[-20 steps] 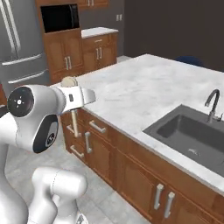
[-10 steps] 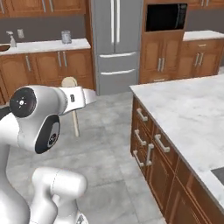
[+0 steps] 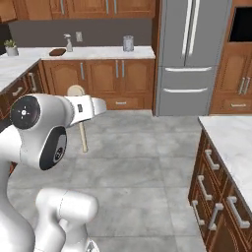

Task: Grab the spray bottle from the cabinet, then place it next to the cutting board for sanitizing. Then grab the dish brush from the countertop next to the sink and place it next to the cutting board.

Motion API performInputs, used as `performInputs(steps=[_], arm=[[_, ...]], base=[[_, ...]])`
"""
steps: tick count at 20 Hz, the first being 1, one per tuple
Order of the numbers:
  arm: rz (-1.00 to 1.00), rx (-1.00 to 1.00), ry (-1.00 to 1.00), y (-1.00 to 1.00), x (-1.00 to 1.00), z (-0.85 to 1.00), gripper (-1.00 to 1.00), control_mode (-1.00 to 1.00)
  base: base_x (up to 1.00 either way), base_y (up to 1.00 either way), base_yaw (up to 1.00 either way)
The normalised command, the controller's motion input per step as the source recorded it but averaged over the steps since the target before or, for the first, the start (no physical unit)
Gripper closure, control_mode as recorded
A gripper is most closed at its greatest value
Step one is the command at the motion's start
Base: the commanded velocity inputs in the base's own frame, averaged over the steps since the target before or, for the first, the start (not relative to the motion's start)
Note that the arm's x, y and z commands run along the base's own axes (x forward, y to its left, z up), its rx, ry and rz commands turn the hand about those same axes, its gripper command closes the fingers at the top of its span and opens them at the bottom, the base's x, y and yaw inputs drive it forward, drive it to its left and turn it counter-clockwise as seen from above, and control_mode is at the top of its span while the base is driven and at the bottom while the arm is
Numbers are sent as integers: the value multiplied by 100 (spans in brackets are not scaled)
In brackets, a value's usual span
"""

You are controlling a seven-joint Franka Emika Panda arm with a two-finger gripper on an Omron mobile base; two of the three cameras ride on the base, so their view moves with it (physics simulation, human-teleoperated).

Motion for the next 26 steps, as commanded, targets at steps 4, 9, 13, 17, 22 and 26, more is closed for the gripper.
performInputs(steps=[4,9,13,17,22,26], arm=[[0,0,0,0,0,0,100,100],[0,0,0,0,0,0,100,100],[0,0,0,0,0,0,100,100],[0,0,0,0,0,0,100,100],[0,0,0,0,0,0,100,100],[0,0,0,0,0,0,100,100]], base=[[100,31,27],[100,33,31],[100,36,31],[100,59,27],[100,55,29],[100,39,30]])
